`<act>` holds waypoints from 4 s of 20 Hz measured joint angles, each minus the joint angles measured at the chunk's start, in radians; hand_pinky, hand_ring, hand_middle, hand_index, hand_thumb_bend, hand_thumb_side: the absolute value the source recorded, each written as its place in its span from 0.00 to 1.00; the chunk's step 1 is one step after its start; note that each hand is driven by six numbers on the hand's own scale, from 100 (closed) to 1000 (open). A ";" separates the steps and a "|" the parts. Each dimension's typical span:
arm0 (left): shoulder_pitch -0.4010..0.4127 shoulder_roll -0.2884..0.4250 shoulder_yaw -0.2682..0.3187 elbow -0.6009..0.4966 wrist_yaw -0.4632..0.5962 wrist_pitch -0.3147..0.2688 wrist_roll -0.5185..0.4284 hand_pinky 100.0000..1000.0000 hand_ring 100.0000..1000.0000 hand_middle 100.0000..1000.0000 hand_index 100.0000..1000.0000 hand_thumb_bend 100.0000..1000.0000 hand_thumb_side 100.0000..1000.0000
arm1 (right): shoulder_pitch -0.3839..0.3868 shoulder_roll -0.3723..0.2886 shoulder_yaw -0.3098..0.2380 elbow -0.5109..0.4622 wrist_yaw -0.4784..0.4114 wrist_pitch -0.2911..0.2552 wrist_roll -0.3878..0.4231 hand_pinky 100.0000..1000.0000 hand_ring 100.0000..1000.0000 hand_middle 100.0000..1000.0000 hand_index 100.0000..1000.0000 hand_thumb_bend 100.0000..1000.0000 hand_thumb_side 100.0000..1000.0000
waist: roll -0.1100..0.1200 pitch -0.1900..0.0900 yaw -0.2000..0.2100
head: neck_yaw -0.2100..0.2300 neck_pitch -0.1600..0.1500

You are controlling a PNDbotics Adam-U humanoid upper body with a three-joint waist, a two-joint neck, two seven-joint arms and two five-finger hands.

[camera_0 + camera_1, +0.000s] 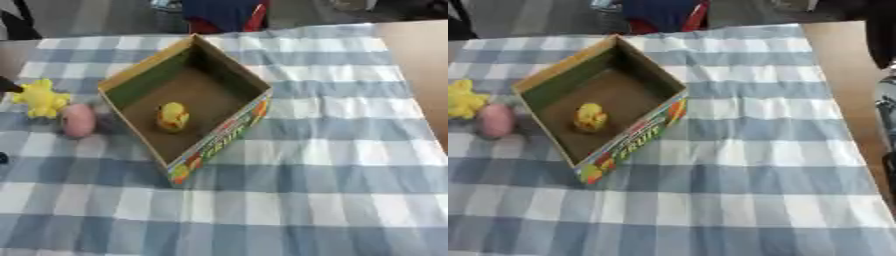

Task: Pick up objects on the table and place them in the box.

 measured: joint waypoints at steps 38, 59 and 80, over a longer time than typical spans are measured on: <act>-0.108 -0.115 -0.074 0.036 0.274 0.164 -0.274 0.41 0.76 0.74 0.88 0.44 0.07 | -0.007 0.034 0.003 0.000 0.007 0.038 0.007 0.64 0.68 0.62 0.84 0.00 0.91 | 0.013 0.014 -0.029 | 0.009 -0.014; -0.114 -0.134 -0.073 0.034 0.136 0.123 -0.204 0.17 0.52 0.38 0.47 0.12 0.00 | -0.005 0.035 0.002 0.000 0.007 0.045 0.012 0.65 0.68 0.62 0.84 0.00 0.92 | 0.016 0.021 -0.031 | 0.009 -0.023; -0.247 -0.149 0.014 -0.168 -0.002 0.275 -0.007 0.12 0.50 0.33 0.42 0.00 0.04 | -0.003 0.041 -0.004 0.000 0.006 0.045 0.010 0.65 0.68 0.62 0.84 0.00 0.92 | 0.019 0.018 -0.036 | 0.011 -0.023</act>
